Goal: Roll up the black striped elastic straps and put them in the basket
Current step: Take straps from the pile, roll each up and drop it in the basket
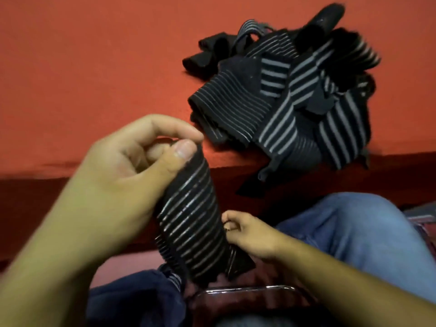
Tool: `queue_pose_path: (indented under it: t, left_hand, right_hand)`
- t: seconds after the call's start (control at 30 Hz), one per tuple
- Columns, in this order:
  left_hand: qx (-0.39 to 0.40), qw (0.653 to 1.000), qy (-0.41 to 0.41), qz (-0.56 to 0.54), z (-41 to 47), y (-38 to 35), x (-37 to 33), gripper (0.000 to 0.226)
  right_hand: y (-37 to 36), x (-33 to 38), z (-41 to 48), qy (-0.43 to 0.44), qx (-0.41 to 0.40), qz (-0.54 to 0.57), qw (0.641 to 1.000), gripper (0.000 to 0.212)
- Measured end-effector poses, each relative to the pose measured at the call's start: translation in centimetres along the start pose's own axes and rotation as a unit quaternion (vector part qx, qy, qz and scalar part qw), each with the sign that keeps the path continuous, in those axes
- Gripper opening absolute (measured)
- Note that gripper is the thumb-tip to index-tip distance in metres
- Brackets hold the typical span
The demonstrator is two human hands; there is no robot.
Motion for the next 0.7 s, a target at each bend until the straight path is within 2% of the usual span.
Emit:
queue_pose_path:
  t: [0.17, 0.23, 0.33, 0.37, 0.47, 0.53, 0.6, 0.7]
  left_hand:
    - [0.111, 0.993, 0.004, 0.036, -1.5, -2.9, 0.6, 0.016]
    - [0.144, 0.988, 0.015, 0.051, -1.6, -3.4, 1.3, 0.015]
    - [0.182, 0.981, 0.056, 0.037, -1.8, -3.7, 1.5, 0.020]
    - [0.197, 0.977, 0.083, 0.027, -1.7, -3.8, 1.2, 0.021]
    - [0.290, 0.946, 0.141, 0.024, -1.2, -4.4, -0.2, 0.018]
    - [0.367, 0.917, 0.139, 0.062, -0.6, -5.4, -1.5, 0.024]
    - [0.438, 0.884, 0.129, 0.094, -0.2, -6.8, -1.7, 0.040]
    - [0.493, 0.852, 0.158, 0.075, -1.2, -7.8, -0.4, 0.052]
  right_hand:
    - [3.5, 3.9, -7.0, 0.025, -0.063, 0.159, 0.985, 0.031]
    - [4.7, 5.1, -9.5, 0.023, -0.069, 0.274, 0.959, 0.037]
    - [6.7, 7.4, -12.5, 0.029, -0.078, 0.413, 0.907, 0.025]
    - [7.3, 8.3, -13.5, 0.031, -0.075, 0.443, 0.893, 0.028]
    - [8.6, 10.8, -15.4, 0.043, -0.087, 0.480, 0.872, 0.047]
    - [9.2, 12.1, -16.1, 0.044, -0.098, 0.496, 0.862, 0.047]
    - [9.5, 12.7, -16.3, 0.054, -0.085, 0.510, 0.854, 0.050]
    - [9.7, 13.3, -16.2, 0.038, -0.068, 0.543, 0.836, 0.039]
Point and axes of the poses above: each hand's wrist, its own z-axis towards the middle knuckle, its own y-axis out of the back of the hand, x = y × z, the point moved 2 cm from there along z, towards the middle knuckle, and after that the axes turned 13 degrees about -x, right-handed, at the moved point
